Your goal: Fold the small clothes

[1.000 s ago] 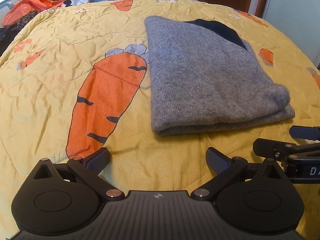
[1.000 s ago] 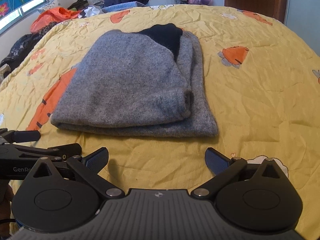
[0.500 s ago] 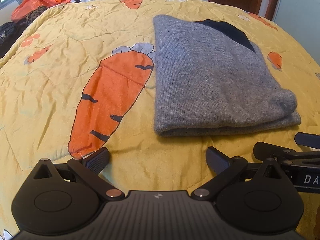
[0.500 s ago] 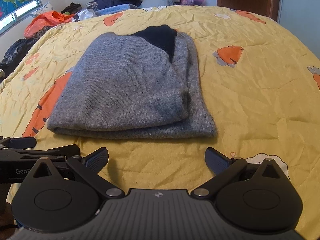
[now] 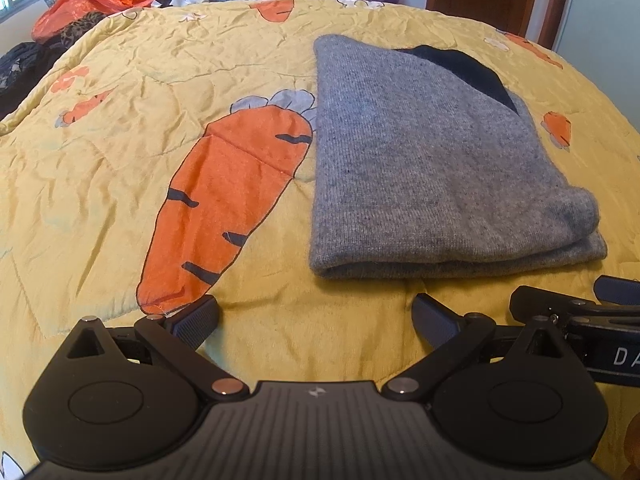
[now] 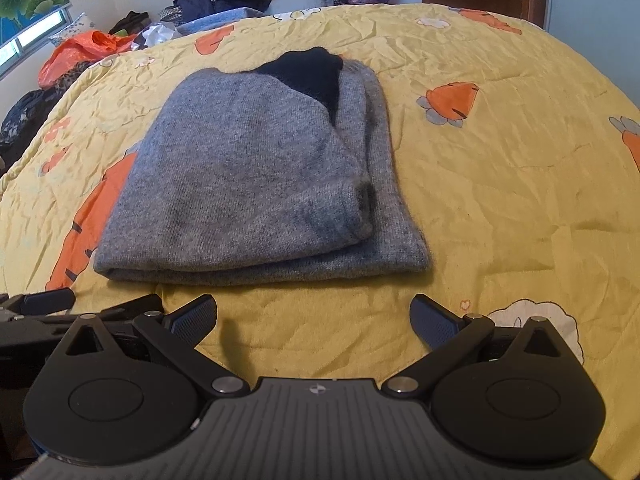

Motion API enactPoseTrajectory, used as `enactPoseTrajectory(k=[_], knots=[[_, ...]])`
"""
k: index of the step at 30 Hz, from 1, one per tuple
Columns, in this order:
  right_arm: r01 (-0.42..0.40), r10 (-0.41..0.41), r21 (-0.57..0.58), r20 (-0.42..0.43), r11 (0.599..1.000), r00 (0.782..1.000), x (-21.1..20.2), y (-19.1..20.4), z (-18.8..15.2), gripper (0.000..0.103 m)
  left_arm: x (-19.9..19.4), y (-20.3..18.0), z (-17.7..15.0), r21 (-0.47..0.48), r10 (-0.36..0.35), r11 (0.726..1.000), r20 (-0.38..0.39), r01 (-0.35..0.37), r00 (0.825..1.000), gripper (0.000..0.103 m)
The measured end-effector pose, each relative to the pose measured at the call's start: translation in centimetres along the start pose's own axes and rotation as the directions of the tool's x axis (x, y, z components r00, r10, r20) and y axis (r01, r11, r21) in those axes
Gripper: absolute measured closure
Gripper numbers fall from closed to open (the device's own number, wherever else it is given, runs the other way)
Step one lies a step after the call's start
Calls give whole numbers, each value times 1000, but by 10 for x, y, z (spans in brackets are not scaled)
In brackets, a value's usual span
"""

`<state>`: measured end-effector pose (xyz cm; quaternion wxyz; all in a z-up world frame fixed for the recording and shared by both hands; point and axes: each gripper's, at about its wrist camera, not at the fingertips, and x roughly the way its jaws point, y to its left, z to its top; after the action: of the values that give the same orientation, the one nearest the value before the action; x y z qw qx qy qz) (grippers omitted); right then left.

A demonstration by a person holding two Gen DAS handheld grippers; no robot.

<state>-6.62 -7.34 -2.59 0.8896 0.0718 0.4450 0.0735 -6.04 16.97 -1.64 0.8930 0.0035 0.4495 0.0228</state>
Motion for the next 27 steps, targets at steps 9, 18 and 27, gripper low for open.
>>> enactPoseTrajectory(k=[9,18,27], knots=[[0,0,-15,-9,1000,1000,1,2,1,0,-1,0,-4,12,-6,1000,40,6,999,0],[1,-1,-13,-11,1000,1000,1,2,1,0,0,1,-4,12,-9,1000,28,9,1000,0],[-1,0,-17,-25,1000,1000,2,2,4,0,0,1,-4,11,-8,1000,26,8,1000,0]])
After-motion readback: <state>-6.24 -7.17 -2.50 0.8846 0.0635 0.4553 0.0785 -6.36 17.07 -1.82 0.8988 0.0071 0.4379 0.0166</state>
